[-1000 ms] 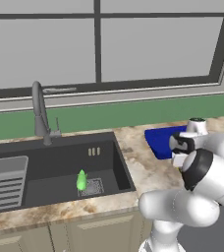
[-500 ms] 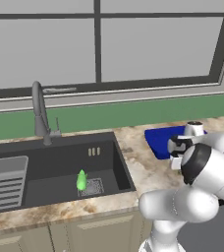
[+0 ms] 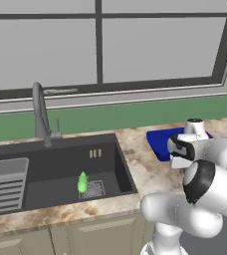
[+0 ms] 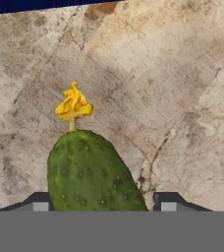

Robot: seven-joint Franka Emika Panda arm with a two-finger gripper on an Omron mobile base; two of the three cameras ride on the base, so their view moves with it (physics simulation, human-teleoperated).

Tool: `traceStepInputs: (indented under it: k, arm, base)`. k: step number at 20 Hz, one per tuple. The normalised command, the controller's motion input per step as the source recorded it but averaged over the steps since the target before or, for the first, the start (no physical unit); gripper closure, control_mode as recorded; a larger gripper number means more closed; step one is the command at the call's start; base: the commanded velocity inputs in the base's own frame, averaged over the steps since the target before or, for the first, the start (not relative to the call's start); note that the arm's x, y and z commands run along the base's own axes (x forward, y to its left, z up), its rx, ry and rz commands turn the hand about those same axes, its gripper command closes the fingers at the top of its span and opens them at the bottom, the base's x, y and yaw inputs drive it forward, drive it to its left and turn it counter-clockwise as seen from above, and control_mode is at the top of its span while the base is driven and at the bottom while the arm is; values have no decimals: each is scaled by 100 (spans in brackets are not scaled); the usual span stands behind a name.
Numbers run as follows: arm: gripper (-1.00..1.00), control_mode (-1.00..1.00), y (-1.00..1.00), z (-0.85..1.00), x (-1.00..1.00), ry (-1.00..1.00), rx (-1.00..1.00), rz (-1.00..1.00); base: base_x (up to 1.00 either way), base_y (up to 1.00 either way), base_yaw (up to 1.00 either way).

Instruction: Pick up all produce items and place them in the sink. Turn on the sink faucet to wash them. Then turn the sink off and put them in the tray.

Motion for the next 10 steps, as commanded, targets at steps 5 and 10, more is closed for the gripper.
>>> traceStepInputs:
  k: [5,10]
  arm:
    - [100,-100,62,45,-12,-3,-8,0]
    - [100,-100,71,30,0,-1,-6,3]
  base:
    - [0,0,0]
    - [0,0,0]
